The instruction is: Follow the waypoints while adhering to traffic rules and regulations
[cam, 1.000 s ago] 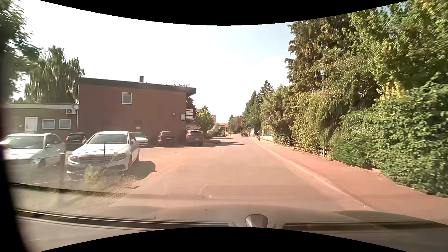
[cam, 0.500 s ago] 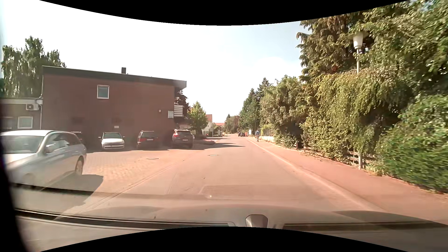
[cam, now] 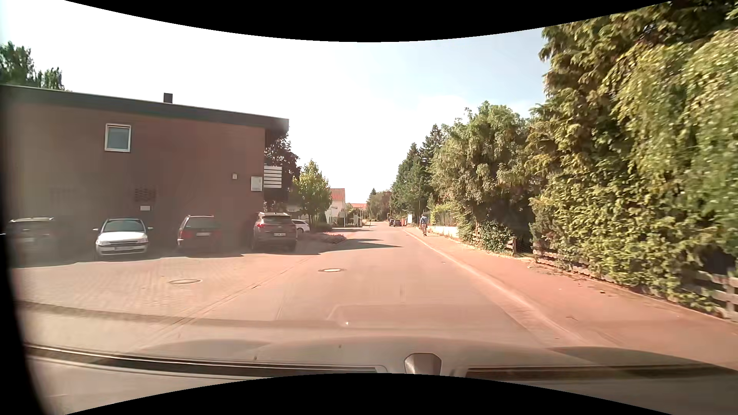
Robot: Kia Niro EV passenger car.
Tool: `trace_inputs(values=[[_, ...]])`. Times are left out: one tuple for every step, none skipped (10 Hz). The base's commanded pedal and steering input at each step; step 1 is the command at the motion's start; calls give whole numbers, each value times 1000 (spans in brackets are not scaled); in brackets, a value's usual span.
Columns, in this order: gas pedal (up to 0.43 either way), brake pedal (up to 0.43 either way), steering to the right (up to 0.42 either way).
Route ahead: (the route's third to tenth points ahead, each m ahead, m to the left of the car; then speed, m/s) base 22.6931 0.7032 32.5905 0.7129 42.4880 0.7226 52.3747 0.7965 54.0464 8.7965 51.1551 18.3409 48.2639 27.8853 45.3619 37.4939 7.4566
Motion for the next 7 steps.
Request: trace_inputs(values=[[130,6,9],[130,6,7],[118,6,5],[110,6,5],[110,6,5],[110,6,5],[110,6,5]])
